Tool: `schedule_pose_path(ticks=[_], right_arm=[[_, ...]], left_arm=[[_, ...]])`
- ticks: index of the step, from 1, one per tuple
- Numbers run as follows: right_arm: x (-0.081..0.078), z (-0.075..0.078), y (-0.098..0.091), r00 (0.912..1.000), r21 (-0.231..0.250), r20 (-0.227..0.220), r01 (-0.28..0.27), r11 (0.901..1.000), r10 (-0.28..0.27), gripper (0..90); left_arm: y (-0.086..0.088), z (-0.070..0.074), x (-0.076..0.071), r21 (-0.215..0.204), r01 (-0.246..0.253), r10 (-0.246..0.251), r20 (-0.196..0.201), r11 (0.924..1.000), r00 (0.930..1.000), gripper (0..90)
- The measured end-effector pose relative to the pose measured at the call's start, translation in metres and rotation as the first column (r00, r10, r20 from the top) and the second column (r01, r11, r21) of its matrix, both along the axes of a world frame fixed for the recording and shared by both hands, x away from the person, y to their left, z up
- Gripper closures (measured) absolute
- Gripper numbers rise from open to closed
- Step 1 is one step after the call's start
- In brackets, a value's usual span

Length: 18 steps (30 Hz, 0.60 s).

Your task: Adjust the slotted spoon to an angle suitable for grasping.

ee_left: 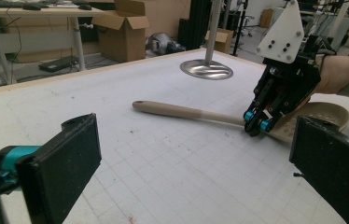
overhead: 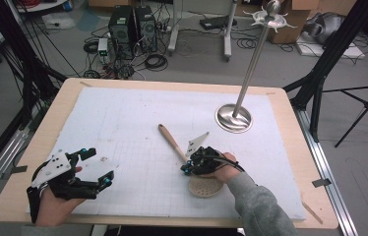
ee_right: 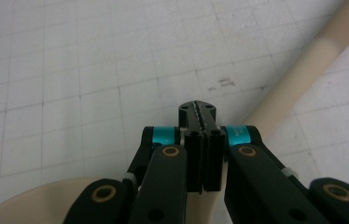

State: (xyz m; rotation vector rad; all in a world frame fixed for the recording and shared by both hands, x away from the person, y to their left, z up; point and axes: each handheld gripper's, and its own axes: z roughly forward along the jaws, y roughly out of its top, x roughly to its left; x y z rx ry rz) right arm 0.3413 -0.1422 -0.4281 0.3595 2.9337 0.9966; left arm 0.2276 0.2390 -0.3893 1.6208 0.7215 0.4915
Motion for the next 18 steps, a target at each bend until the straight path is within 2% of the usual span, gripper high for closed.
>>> schedule_pose_path(ticks=[9,15,18], right_arm=[[0.003,0.001,-0.018,1.0,-0.016,-0.002,0.001,0.9999,-0.001,90.0],[0.004,0.002,-0.034,0.9998,-0.025,-0.013,0.017,0.9996,-0.017,90.0],[0.006,0.002,-0.044,0.9996,-0.031,-0.003,0.029,0.9991,-0.029,90.0]], left_arm=[[-0.002,-0.001,0.001,0.0,0.005,-0.005,-0.003,1.0,1.0,2.4],[-0.002,-0.001,0.001,0.002,0.007,-0.007,-0.005,1.0,1.0,2.4],[-0.002,-0.001,0.001,-0.001,0.006,-0.006,-0.003,1.0,1.0,2.4]])
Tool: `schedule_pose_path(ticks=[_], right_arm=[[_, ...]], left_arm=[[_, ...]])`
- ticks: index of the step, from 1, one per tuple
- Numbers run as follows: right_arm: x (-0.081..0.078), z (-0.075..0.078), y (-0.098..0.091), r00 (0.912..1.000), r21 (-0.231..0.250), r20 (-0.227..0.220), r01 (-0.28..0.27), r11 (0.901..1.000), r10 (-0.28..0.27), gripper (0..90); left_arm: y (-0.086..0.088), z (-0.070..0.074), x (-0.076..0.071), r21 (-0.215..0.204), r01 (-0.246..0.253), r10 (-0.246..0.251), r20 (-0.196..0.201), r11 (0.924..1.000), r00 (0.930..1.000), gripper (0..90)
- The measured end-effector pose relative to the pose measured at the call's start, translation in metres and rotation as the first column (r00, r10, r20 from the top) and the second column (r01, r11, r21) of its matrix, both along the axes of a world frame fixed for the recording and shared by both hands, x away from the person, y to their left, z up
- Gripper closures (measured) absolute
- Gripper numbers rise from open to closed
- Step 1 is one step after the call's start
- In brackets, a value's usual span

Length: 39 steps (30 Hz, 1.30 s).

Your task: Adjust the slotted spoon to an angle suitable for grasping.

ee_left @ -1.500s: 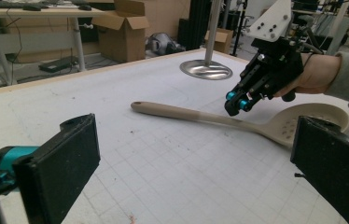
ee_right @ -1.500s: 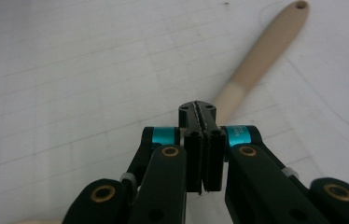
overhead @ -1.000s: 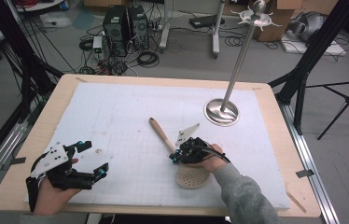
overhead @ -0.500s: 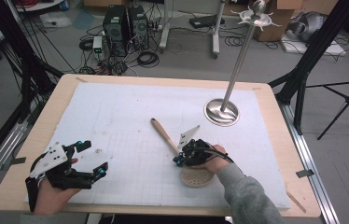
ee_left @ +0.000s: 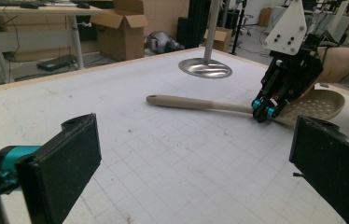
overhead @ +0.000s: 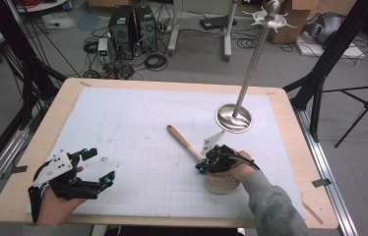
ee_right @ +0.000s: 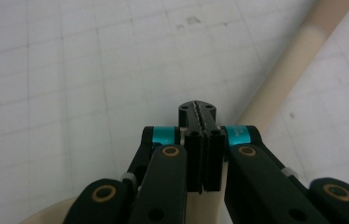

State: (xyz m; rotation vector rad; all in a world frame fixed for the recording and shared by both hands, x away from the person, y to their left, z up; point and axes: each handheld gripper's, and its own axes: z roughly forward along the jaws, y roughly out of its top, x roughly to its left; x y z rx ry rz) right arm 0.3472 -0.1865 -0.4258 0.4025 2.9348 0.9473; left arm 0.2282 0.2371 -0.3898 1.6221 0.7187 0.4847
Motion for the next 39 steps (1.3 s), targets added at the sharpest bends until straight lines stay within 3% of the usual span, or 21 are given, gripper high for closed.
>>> schedule_pose_path(ticks=[8,12,15,17,22,29,35,39], right_arm=[[0.004,0.002,-0.017,0.9994,-0.008,-0.002,0.036,0.9993,-0.036,90.0],[0.002,0.01,-0.016,0.997,0.058,0.012,0.075,0.9955,-0.076,90.0],[0.002,0.013,-0.014,0.9951,0.06,0.024,0.094,0.9937,-0.096,90.0],[0.003,0.014,-0.013,0.9898,0.055,0.042,0.134,0.9895,-0.136,90.0],[0.008,0.022,-0.011,0.9777,0.107,0.051,0.198,0.9744,-0.204,90.0],[0.021,0.022,0.002,0.9637,0.107,0.044,0.257,0.9603,-0.263,90.0],[0.033,0.016,0.003,0.9397,0.095,0.036,0.336,0.9372,-0.34,90.0],[0.037,0.013,0.004,0.9368,0.077,0.038,0.344,0.9356,-0.348,90.0]], left_arm=[[0.0,0.0,0.0,0.002,-0.001,0.001,0.0,1.0,1.0,2.4],[0.0,-0.001,0.001,0.005,-0.002,0.002,-0.002,1.0,1.0,2.4],[-0.002,-0.002,0.002,0.007,0.003,-0.003,-0.007,1.0,1.0,2.4],[-0.003,-0.002,0.002,0.008,0.008,-0.007,-0.006,0.9999,1.0,2.4],[-0.003,-0.002,0.003,0.008,0.008,-0.008,-0.008,0.9999,0.9999,2.4],[-0.001,-0.002,0.003,0.005,0.006,-0.006,-0.008,1.0,0.9999,2.4],[0.001,-0.003,0.003,0.002,0.001,-0.001,-0.011,1.0,0.9999,2.4],[0.002,-0.002,0.003,0.0,0.003,-0.003,-0.007,1.0,1.0,2.4]])
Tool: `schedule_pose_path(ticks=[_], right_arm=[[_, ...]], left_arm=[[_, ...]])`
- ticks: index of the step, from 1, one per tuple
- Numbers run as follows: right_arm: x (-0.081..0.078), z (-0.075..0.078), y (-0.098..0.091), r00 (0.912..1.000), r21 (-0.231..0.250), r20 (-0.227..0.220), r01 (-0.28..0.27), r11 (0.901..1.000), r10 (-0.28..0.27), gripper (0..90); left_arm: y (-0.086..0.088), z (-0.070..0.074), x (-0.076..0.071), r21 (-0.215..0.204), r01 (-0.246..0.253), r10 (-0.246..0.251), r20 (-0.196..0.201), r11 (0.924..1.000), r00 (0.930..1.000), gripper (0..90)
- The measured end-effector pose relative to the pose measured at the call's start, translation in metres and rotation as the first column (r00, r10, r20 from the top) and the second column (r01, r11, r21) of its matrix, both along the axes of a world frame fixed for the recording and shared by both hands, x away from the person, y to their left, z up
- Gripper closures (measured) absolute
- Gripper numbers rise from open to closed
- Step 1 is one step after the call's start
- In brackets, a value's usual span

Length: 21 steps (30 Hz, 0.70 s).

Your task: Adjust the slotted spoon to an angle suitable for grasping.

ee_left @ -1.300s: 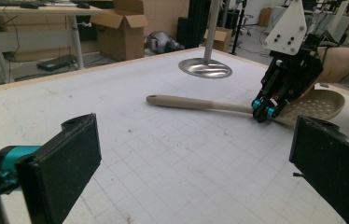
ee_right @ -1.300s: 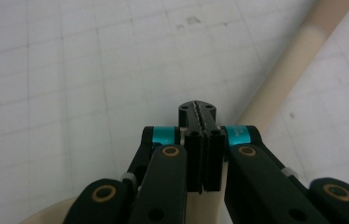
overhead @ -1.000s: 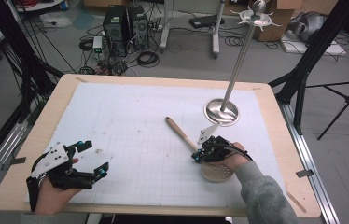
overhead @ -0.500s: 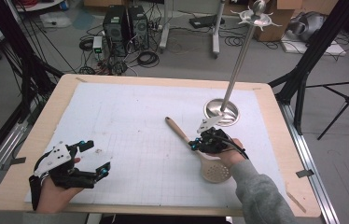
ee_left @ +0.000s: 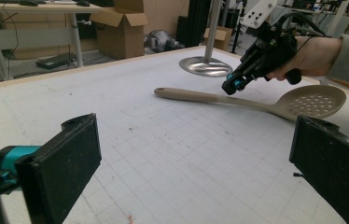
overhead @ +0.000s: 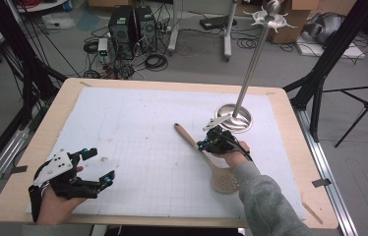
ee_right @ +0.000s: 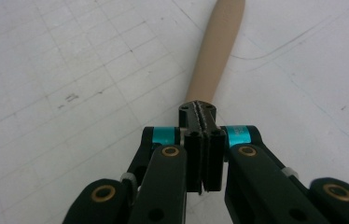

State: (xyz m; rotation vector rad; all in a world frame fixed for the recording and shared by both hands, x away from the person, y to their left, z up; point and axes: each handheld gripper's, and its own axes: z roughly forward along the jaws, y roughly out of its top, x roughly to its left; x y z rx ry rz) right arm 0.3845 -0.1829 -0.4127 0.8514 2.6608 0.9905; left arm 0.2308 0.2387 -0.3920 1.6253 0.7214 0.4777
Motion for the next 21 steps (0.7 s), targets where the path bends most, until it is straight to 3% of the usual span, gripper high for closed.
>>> schedule_pose_path(ticks=[8,21], right_arm=[[0.0056,-0.0044,-0.0008,0.9988,-0.009,-0.022,0.044,0.999,-0.044,90.0],[0.0087,-0.0087,0.0087,0.9992,-0.034,-0.039,-0.002,0.9994,0.0,90.0]], left_arm=[[-0.0013,-0.0006,0.0001,0.003,0.004,-0.004,-0.003,1.0,1.0,2.4],[0.0,-0.0009,0.0005,-0.005,-0.001,0.001,-0.005,1.0,1.0,2.4]])
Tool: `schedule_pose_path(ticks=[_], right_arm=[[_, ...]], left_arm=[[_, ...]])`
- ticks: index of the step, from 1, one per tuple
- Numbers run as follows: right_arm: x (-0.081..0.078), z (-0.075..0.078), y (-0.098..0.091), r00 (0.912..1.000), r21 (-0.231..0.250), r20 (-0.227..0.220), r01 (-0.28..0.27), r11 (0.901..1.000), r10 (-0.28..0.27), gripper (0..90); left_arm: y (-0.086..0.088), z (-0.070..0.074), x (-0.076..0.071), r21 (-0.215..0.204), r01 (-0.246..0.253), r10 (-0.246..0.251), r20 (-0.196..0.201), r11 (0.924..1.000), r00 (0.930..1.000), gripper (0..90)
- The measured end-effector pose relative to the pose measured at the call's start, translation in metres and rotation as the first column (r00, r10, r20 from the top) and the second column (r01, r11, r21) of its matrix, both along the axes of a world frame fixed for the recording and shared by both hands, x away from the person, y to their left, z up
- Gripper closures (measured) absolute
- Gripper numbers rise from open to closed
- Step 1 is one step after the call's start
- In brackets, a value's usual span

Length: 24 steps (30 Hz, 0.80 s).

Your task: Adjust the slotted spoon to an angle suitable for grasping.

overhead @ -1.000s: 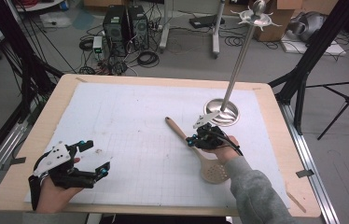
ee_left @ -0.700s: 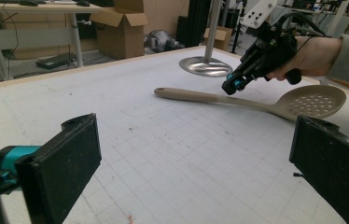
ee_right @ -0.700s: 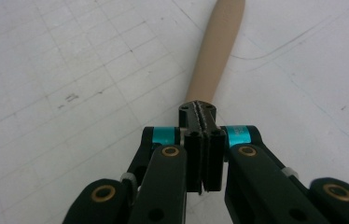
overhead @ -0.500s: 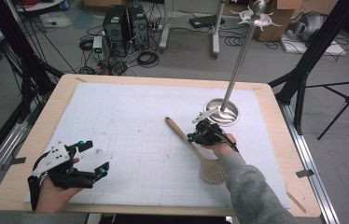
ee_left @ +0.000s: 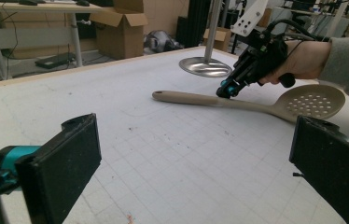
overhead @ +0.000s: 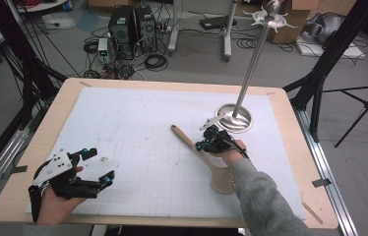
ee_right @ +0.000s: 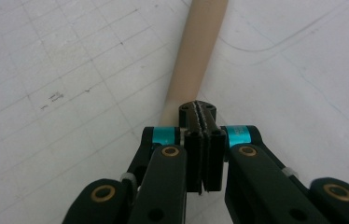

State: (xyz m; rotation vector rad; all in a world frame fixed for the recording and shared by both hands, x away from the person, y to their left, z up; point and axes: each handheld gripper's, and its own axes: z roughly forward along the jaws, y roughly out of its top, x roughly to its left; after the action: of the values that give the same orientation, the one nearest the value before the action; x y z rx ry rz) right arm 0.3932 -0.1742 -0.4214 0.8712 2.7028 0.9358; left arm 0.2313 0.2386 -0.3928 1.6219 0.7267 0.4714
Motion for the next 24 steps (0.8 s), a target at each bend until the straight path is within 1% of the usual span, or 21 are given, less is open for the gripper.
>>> schedule_pose_path(ticks=[1,4,6,7,11,17,24], right_arm=[[0.0,0.0,0.002,0.9999,-0.013,0.005,-0.009,0.9999,0.009,89.9],[0.001,-0.001,0.007,0.9998,-0.017,0.003,-0.021,0.9996,0.021,89.9],[0.001,-0.001,0.011,0.999,-0.025,0.012,-0.044,0.9987,0.044,90.0],[0.0,-0.002,0.013,0.998,-0.024,0.012,-0.061,0.9979,0.061,90.0],[-0.001,-0.001,0.018,0.9954,-0.033,0.008,-0.096,0.9949,0.096,89.9],[-0.006,-0.002,0.027,0.9848,-0.03,0.009,-0.173,0.9844,0.174,90.0],[-0.012,-0.003,0.035,0.9714,-0.03,0.006,-0.237,0.971,0.237,89.9]], left_arm=[[0.0,0.0,0.0,0.0,0.001,-0.001,-0.001,1.0,1.0,2.4],[0.0,0.0,0.0,0.0,0.003,-0.003,-0.001,1.0,1.0,2.4],[0.0,0.0,0.0,-0.001,0.001,-0.001,0.001,1.0,1.0,2.4],[0.001,0.0,0.0,-0.002,0.002,-0.002,0.002,1.0,1.0,2.4],[0.002,0.0,0.0,-0.002,-0.001,0.001,0.001,1.0,1.0,2.4],[0.002,0.001,-0.001,0.0,0.0,0.0,0.004,1.0,1.0,2.4],[0.001,0.0,-0.001,0.004,0.003,-0.003,0.001,1.0,1.0,2.4]])
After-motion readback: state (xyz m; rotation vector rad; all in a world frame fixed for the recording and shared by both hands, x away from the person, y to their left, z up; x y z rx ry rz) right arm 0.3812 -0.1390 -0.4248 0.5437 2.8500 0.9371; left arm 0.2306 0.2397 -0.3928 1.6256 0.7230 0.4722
